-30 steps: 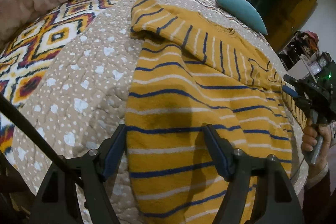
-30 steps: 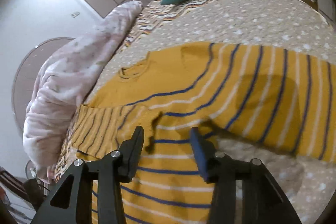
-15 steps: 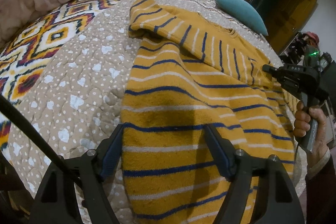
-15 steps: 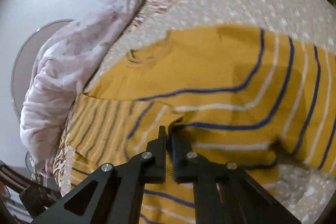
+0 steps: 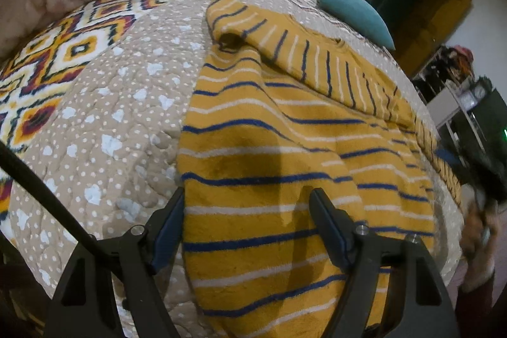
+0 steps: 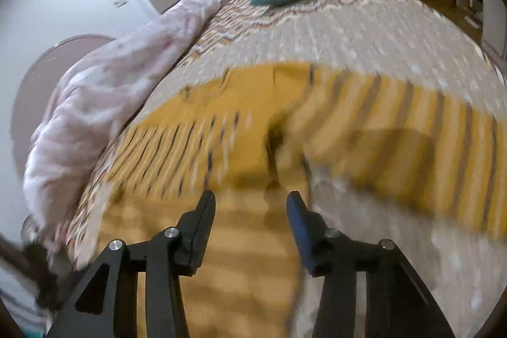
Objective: Fold small clothes
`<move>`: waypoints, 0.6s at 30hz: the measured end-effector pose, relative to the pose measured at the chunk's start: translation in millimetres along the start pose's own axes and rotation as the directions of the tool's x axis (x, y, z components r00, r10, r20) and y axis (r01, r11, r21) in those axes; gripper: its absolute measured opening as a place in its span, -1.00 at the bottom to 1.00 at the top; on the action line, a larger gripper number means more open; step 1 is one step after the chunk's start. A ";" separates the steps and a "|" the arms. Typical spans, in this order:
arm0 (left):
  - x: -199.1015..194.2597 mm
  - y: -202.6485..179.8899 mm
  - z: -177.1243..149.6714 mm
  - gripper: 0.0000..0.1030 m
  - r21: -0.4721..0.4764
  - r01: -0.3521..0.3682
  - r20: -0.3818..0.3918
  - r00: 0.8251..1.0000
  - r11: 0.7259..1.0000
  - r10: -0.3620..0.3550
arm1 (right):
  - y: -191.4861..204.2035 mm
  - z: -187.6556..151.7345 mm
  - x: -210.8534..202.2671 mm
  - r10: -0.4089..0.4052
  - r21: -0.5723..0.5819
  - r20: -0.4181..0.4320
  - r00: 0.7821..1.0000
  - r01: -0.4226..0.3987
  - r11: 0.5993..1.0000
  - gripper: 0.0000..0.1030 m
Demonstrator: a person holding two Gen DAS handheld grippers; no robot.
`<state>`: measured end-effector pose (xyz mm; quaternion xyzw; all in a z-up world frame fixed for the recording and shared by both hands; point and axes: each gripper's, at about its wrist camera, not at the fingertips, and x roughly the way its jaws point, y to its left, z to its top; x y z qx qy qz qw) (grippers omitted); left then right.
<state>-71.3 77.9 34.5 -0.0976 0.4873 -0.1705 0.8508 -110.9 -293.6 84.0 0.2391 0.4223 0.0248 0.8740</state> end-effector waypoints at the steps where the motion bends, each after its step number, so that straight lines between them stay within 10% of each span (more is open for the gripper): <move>1: -0.1 -0.8 -0.9 0.45 0.003 0.006 0.001 1.000 1.000 -0.006 | -5.1 -14.8 -7.9 0.018 0.006 -0.015 1.000 -0.018 1.000 0.00; 5: -6.1 -3.4 -11.6 0.05 -0.010 0.013 0.014 1.000 1.000 -0.013 | -27.1 -86.0 -33.1 0.088 0.072 -0.077 0.993 -0.083 0.994 0.00; 12: -14.3 -2.3 -27.2 0.03 -0.100 0.038 0.030 0.999 0.994 -0.036 | 4.5 -156.1 -35.5 0.144 0.019 -0.033 0.989 -0.144 0.989 0.00; 13: -13.6 -6.4 -25.0 -0.08 -0.087 0.010 0.019 1.000 0.996 -0.008 | 10.6 -156.6 -29.1 0.132 0.007 -0.034 0.991 -0.132 0.991 -0.06; 14: -13.3 -11.0 -21.1 -0.67 -0.066 -0.046 -0.002 0.999 0.997 0.046 | 17.0 -155.2 -22.7 0.115 -0.012 -0.039 0.993 -0.116 0.993 -0.46; 15: -14.0 -12.4 -18.9 -0.85 -0.051 -0.074 -0.018 0.997 0.996 0.074 | 19.9 -152.9 -18.6 0.106 -0.021 -0.053 0.993 -0.107 0.994 -0.81; 18: -35.1 -5.4 -16.3 -0.85 -0.042 -0.113 -0.012 0.994 0.993 0.112 | 12.9 -149.0 -25.0 0.154 0.035 -0.078 0.985 -0.151 0.988 -0.83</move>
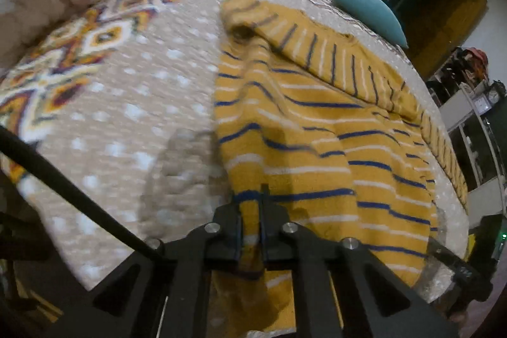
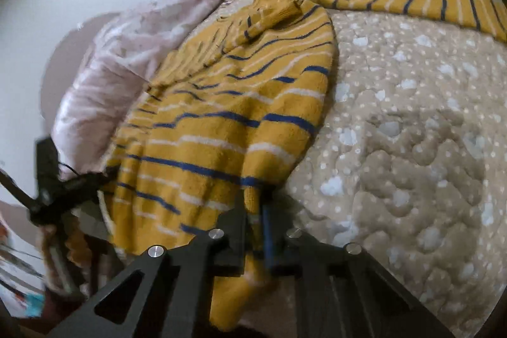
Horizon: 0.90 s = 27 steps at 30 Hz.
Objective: Fold small clothes
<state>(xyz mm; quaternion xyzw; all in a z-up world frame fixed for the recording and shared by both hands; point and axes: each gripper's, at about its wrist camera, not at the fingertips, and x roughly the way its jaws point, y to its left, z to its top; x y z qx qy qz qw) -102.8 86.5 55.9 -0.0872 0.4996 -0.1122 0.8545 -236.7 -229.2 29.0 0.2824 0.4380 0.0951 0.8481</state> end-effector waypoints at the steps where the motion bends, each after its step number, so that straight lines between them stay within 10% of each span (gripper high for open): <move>1: -11.1 6.4 -1.2 -0.85 0.004 -0.025 0.021 0.999 1.000 0.025 | -1.1 -2.7 -9.1 0.004 0.000 0.006 1.000 -0.004 1.000 -0.83; 10: -14.7 66.6 -16.9 -0.80 -0.211 0.025 -0.033 0.999 0.977 -0.032 | -26.5 -42.1 -33.1 0.000 0.072 -0.019 1.000 0.001 0.997 -0.91; 15: -34.8 56.3 -17.2 -0.41 -0.138 -0.048 0.055 0.997 0.989 0.056 | -45.1 -24.9 -65.9 -0.121 0.068 0.080 0.989 0.116 0.991 -0.76; 18: -46.7 43.6 -18.4 -0.09 -0.090 -0.082 0.104 0.990 0.993 0.091 | -87.9 -7.0 -92.3 -0.217 0.202 0.173 0.961 0.181 0.963 -0.18; 27: -51.8 -6.7 -13.6 0.10 0.020 -0.010 0.137 0.990 1.000 0.007 | -200.1 45.9 -146.0 -0.388 0.535 0.333 0.860 0.167 0.828 -0.12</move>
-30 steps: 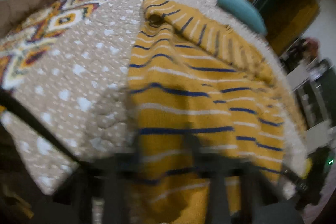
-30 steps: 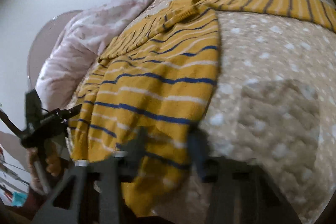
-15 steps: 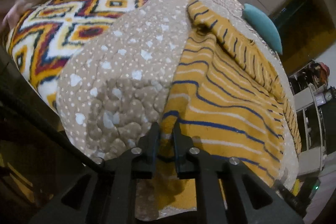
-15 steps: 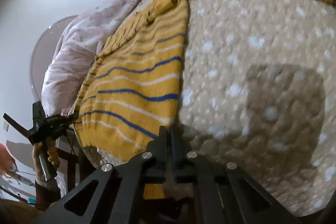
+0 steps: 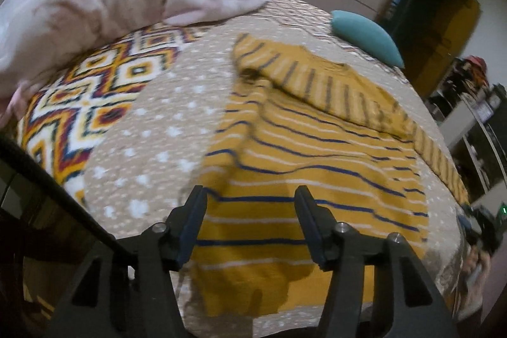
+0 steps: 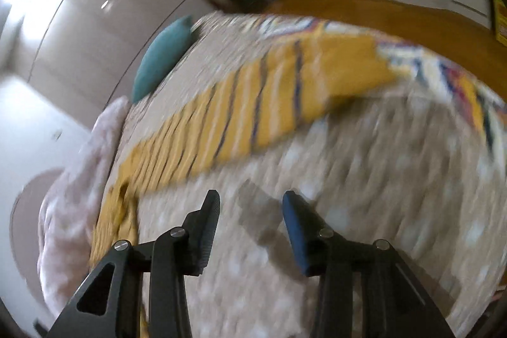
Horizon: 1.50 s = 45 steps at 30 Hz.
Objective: Fold small clothes
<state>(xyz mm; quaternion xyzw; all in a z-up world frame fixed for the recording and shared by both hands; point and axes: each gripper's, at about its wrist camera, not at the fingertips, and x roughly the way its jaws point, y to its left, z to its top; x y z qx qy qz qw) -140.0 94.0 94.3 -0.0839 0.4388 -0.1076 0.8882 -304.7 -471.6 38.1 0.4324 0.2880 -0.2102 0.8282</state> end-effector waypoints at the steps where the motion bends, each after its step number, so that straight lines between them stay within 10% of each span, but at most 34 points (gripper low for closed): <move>1: 0.2 -4.0 -0.5 0.10 0.006 0.006 0.001 1.000 1.000 -0.006 | -1.7 9.7 3.8 -0.014 0.017 0.021 1.000 0.014 1.000 -0.12; 5: 2.5 -20.7 0.5 0.15 0.032 0.035 0.004 0.999 0.999 -0.035 | -7.3 45.0 25.6 -0.062 0.094 0.042 0.997 0.058 0.994 -0.21; 8: 1.6 -23.3 -0.3 0.15 0.030 0.055 0.003 0.998 0.998 -0.056 | -13.7 75.6 36.0 -0.014 0.172 0.011 1.000 0.012 0.985 -0.88; 14: -12.4 -13.9 -1.6 0.15 0.041 0.038 0.063 0.997 0.998 -0.041 | 26.0 128.4 -2.3 -0.083 0.119 0.140 0.987 0.066 0.991 -0.88; 20: -23.6 8.0 -7.2 0.18 0.017 0.045 0.096 0.994 0.999 -0.046 | 175.3 101.5 12.8 -0.042 -0.227 0.108 0.993 0.065 0.972 -0.89; 24: -29.3 26.7 -12.3 0.20 -0.007 0.052 0.115 0.992 0.999 -0.050 | 302.5 39.7 55.9 0.059 -0.463 -0.027 0.998 -0.065 0.884 -0.89; 32: -33.2 77.6 -24.9 0.25 -0.102 0.038 0.136 0.990 0.994 -0.024 | 463.8 -162.3 151.7 0.021 -0.764 -0.270 0.963 -0.227 0.604 -0.89; 38: -40.7 111.5 -30.6 0.26 -0.183 0.047 0.154 0.988 0.982 -0.019 | 502.1 -262.9 212.9 -0.125 -0.917 -0.197 0.972 -0.138 0.375 -0.82; 45: -40.0 119.3 -33.9 0.27 -0.200 0.063 0.168 0.985 0.978 -0.029 | 512.2 -354.3 219.1 -0.091 -0.970 0.157 0.983 0.137 -0.202 -0.47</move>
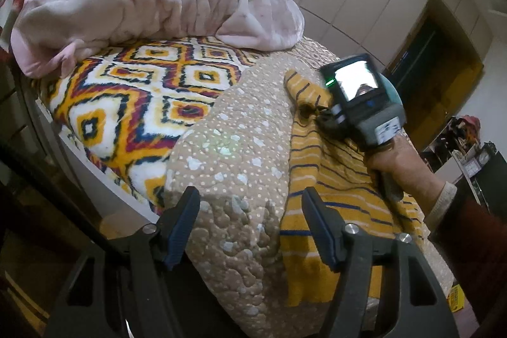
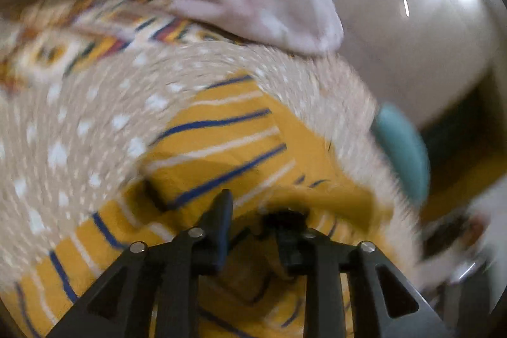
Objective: Fold small clothes
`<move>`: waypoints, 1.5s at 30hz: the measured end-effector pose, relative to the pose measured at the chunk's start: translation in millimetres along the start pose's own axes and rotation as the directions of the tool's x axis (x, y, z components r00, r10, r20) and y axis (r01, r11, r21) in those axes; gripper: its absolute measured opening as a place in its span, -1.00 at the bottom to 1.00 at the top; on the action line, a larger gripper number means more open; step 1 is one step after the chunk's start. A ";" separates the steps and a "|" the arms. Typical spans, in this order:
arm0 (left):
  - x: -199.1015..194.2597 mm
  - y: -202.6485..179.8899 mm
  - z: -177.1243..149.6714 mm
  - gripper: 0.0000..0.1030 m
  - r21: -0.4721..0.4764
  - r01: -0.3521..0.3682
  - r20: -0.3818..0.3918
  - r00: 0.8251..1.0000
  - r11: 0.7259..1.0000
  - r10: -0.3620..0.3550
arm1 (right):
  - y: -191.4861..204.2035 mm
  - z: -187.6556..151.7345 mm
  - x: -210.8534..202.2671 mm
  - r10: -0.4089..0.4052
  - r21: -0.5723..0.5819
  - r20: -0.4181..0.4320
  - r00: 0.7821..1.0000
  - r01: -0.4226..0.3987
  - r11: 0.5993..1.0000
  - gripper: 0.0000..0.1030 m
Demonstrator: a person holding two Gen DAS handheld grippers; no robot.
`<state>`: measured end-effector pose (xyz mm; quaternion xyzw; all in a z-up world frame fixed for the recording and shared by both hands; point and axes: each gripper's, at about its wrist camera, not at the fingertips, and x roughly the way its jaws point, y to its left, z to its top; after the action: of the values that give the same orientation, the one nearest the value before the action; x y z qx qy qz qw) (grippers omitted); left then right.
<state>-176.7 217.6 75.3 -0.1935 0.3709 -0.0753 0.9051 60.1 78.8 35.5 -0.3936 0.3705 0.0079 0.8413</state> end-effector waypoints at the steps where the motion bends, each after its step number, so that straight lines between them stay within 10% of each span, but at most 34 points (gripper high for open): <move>1: 0.4 -0.4 0.2 0.28 0.000 0.001 -0.001 1.000 1.000 -0.001 | 18.3 -0.7 -3.9 -0.064 -0.109 0.039 0.997 0.068 0.992 -0.47; 8: 0.9 -5.8 2.0 0.31 0.005 0.014 -0.008 1.000 1.000 -0.014 | 72.3 -16.8 -20.1 -0.260 -0.456 0.251 0.932 0.351 0.818 -0.20; 11: 0.7 -6.6 3.4 0.32 0.009 0.019 -0.014 1.000 1.000 -0.019 | 36.6 -11.9 -36.7 -0.223 -0.313 0.193 0.956 0.275 0.909 0.32; 14: 0.4 -5.9 3.6 0.32 0.011 0.020 -0.022 1.000 1.000 -0.020 | -24.9 -25.6 -60.9 -0.097 -0.076 0.108 0.989 0.106 0.991 0.33; 17: 2.1 -5.5 4.0 0.32 0.004 0.017 -0.031 0.999 1.000 -0.017 | -91.7 -73.9 -88.4 0.085 0.194 0.075 0.993 -0.099 0.976 0.33; 22: 12.2 -16.3 8.6 0.32 0.000 0.075 -0.062 0.995 0.997 -0.074 | -174.6 -209.6 -112.9 0.302 0.565 0.067 0.951 -0.286 0.774 0.33; 28: 56.4 -32.4 6.1 0.32 -0.059 0.165 -0.171 0.970 0.985 -0.172 | -185.8 -350.1 -114.5 0.457 0.800 0.109 0.883 -0.351 0.486 0.13; 34: 95.2 -55.8 -7.3 0.32 -0.060 0.166 -0.254 0.951 0.984 -0.176 | -155.3 -396.3 -109.4 0.518 0.843 0.267 0.812 -0.458 0.283 0.14; 40: 92.0 -68.8 -20.8 -0.22 -0.080 0.241 -0.310 0.916 0.967 -0.254 | -136.1 -398.5 -95.7 0.609 0.755 0.536 0.585 -0.654 -0.036 0.15; 45: 93.0 -67.2 -37.9 -0.21 -0.107 0.234 -0.326 0.910 0.966 -0.256 | -122.2 -399.1 -102.7 0.611 0.707 0.594 0.523 -0.702 -0.086 0.14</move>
<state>-136.4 119.0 18.2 -0.2523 0.4952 -0.2080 0.8049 -223.5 -243.6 14.5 0.3805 0.4111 0.2258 0.7970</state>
